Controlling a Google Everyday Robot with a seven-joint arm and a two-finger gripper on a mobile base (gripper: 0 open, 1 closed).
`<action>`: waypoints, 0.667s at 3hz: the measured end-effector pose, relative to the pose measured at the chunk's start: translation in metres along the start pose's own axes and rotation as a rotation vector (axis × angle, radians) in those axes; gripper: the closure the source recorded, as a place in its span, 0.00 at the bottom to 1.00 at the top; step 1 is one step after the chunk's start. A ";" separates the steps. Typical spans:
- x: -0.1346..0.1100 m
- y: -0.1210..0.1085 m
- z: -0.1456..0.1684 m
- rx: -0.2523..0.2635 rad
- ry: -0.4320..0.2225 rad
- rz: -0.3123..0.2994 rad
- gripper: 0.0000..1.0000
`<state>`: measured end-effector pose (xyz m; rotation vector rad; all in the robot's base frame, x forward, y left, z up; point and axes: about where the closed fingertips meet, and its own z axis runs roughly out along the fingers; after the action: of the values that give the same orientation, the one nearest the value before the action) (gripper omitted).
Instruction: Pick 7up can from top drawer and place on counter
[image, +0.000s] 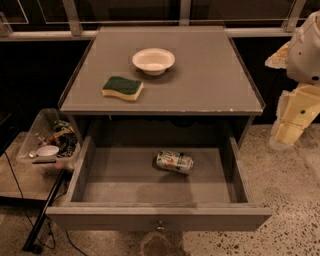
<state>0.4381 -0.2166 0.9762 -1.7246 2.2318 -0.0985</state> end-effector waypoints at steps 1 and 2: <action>0.000 0.000 0.000 0.002 0.000 0.000 0.00; 0.000 -0.001 0.005 -0.002 -0.043 0.007 0.00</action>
Offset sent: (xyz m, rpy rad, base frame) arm 0.0062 -0.0004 -0.0178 0.1051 0.0031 0.0118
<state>0.4407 -0.2161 0.9713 -1.7038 2.2078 -0.0569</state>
